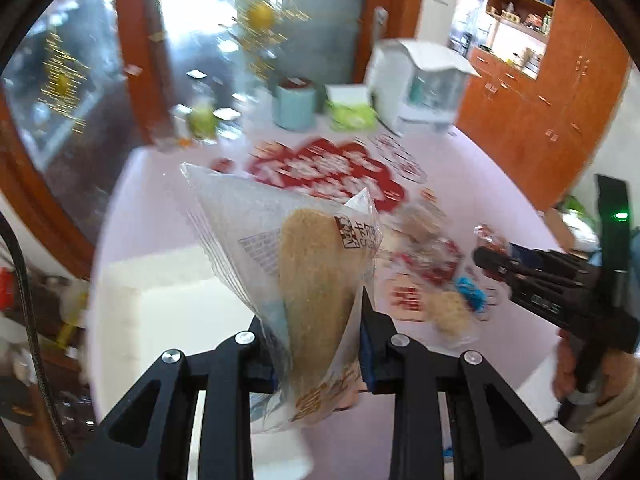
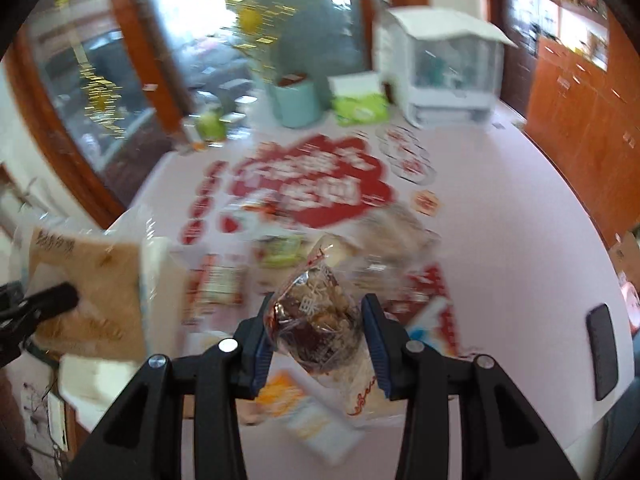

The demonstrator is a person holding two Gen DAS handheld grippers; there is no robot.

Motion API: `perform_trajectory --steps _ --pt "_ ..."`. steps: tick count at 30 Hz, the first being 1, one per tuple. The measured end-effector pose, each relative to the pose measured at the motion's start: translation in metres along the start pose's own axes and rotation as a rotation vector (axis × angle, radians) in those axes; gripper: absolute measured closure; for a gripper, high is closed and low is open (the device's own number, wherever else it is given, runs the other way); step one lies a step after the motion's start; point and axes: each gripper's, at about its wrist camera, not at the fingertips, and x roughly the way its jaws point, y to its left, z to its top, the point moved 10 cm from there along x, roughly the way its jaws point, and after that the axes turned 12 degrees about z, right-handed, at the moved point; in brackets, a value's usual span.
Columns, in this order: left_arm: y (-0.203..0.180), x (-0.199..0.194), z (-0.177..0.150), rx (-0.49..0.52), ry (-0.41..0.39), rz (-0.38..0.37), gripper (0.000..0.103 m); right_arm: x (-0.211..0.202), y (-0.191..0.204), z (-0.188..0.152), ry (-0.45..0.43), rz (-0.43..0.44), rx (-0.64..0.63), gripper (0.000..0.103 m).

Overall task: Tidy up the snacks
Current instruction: 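Carry both bags over the white tray and open both tools to drop them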

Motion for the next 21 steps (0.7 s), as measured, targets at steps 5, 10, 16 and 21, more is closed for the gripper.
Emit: perform_trajectory --steps 5,10,16,21 --pt "0.075 -0.022 -0.021 -0.04 -0.039 0.108 0.076 -0.003 0.104 -0.005 -0.029 0.093 -0.124 0.062" --pt "0.126 -0.026 -0.047 -0.074 -0.012 0.152 0.076 0.009 0.19 -0.022 0.008 0.17 -0.239 0.061" --pt "0.159 -0.018 -0.078 -0.076 0.032 0.184 0.076 0.025 0.25 -0.047 0.071 0.194 -0.338 0.061" --pt "0.165 -0.008 -0.096 -0.066 0.077 0.173 0.075 0.038 0.267 -0.061 0.112 0.189 -0.35 0.06"
